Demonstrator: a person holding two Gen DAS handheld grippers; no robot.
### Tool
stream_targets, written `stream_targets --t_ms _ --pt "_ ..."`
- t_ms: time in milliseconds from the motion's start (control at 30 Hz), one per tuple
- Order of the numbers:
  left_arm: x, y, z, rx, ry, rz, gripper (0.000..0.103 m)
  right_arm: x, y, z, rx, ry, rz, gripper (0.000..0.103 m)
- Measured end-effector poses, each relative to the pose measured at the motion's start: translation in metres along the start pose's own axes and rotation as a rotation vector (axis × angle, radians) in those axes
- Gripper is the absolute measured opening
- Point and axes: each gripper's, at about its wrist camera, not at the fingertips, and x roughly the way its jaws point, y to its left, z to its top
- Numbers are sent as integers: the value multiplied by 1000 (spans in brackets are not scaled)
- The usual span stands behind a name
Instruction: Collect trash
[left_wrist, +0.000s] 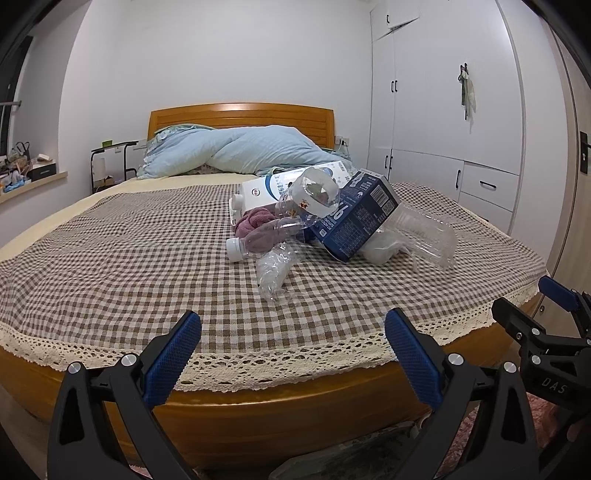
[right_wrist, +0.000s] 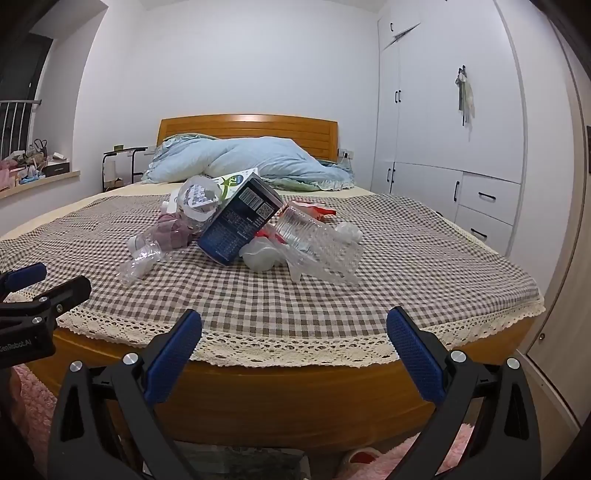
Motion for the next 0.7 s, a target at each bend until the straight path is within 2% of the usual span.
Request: stream_targets --t_ms 700 --pt "2 -1 0 -1 -2 -10 96 -1 0 0 0 -1 3 97"
